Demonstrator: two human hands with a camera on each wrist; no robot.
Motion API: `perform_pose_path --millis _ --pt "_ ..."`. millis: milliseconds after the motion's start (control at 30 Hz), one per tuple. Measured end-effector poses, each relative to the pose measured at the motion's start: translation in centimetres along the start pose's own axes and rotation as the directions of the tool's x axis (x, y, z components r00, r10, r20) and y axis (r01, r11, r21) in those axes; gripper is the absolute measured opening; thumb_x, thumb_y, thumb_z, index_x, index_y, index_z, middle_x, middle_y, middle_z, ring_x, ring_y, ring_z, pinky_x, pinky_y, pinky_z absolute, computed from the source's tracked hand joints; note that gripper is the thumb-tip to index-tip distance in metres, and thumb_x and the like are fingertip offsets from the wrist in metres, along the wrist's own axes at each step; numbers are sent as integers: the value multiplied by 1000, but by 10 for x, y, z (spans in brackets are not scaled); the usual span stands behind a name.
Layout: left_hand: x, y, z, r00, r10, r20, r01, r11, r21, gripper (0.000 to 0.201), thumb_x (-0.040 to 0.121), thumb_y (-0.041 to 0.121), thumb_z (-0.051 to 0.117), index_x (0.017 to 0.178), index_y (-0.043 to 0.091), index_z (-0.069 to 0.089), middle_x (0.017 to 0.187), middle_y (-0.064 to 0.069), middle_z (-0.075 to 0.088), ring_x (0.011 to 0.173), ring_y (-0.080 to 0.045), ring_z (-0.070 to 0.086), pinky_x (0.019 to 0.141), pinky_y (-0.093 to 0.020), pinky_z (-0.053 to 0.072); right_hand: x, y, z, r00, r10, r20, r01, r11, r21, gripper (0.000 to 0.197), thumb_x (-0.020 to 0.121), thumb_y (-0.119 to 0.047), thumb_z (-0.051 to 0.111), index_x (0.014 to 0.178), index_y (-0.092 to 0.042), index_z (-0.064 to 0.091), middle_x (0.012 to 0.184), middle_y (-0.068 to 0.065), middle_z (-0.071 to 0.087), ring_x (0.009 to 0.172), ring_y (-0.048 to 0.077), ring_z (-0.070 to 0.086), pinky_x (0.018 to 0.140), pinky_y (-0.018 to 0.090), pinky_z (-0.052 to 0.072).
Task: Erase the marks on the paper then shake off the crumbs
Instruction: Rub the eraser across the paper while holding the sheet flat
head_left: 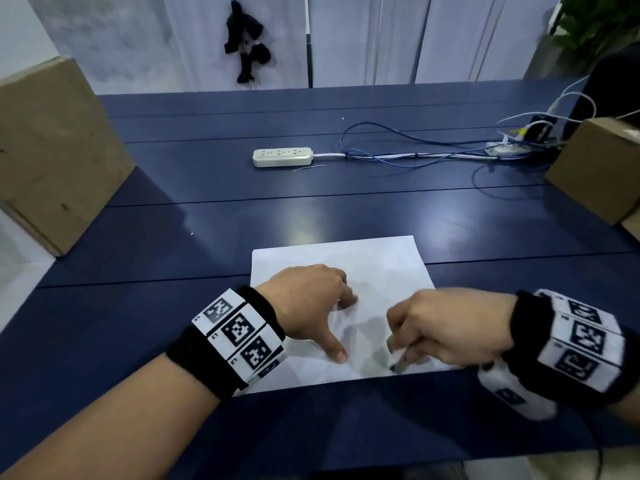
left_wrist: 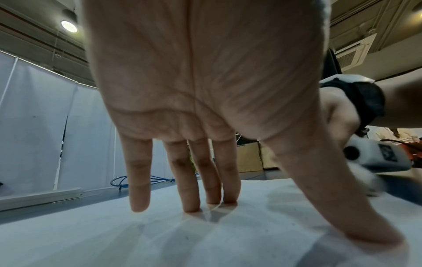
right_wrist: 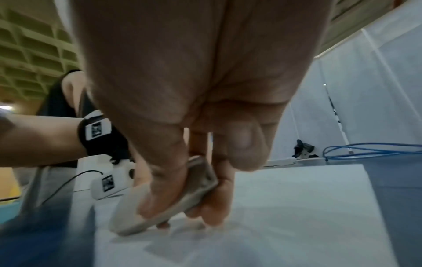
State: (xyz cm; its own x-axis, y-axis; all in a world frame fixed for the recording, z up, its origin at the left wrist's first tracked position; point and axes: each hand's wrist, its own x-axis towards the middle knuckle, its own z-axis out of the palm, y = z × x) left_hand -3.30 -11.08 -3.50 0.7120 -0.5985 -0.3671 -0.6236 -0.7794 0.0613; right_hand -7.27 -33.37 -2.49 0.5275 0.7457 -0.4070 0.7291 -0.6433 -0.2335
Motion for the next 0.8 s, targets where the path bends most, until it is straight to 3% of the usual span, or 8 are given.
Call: perform_pose_path --millis 200,300,367,433,533,600,733,800 --pt "-1 -1 0 1000 18 -14 -18 1000 -22 72 60 71 76 121 37 59 110 15 53 92 -10 48 72 -31 43 23 40 -14 930 254 -267 -288 953 -96 30 93 -45 51 102 -23 70 97 -4 63 95 21 59 78 38 52" --pt "-1 -1 0 1000 14 -15 -14 1000 -24 77 60 72 76 124 35 58 114 15 53 101 -13 53 79 -33 48 9 26 -7 961 106 -254 -116 993 -25 18 89 -32 62 103 -28 72 96 -9 62 91 10 54 71 21 41" --pt "0 -1 0 1000 11 -3 -11 1000 -19 79 59 73 76 125 33 58 115 14 54 102 -14 54 83 -37 51 0 13 -4 989 3 -147 0 1000 25 20 90 -33 62 107 -30 72 97 -11 61 91 7 52 70 19 39" --pt "0 -1 0 1000 10 -3 -10 1000 -18 77 60 72 77 124 33 58 113 14 53 101 -14 54 82 -37 51 4 15 -8 993 5 -121 1 999 52 22 90 -38 63 108 -29 73 98 -11 64 91 6 54 75 19 43" --pt "-1 -1 -1 1000 18 -8 -18 1000 -24 71 60 71 77 120 37 59 110 14 52 99 -13 53 77 -34 48 23 34 -19 946 213 -243 -218 976 7 28 91 -46 58 104 -27 73 97 -7 68 96 16 60 80 29 50" --pt "-1 -1 -1 1000 18 -8 -18 999 -27 70 60 71 77 119 38 59 109 15 52 98 -13 52 77 -34 48 27 42 -20 919 261 -296 -287 957 -50 29 91 -49 56 102 -27 73 96 -6 67 95 19 60 76 31 49" --pt "0 -2 1 1000 14 -9 -15 1000 -26 76 59 72 77 123 35 58 112 14 54 100 -14 53 83 -35 47 4 18 -8 982 50 -182 -63 996 -67 20 90 -32 60 106 -30 71 100 -10 62 92 11 56 71 23 40" --pt "0 -2 1 1000 18 -4 -18 1000 -24 81 59 73 77 127 33 57 115 13 54 100 -14 54 86 -34 46 -3 6 -5 998 -3 -64 4 1000 9 21 91 -32 60 109 -33 70 99 -11 60 89 8 54 72 24 44"
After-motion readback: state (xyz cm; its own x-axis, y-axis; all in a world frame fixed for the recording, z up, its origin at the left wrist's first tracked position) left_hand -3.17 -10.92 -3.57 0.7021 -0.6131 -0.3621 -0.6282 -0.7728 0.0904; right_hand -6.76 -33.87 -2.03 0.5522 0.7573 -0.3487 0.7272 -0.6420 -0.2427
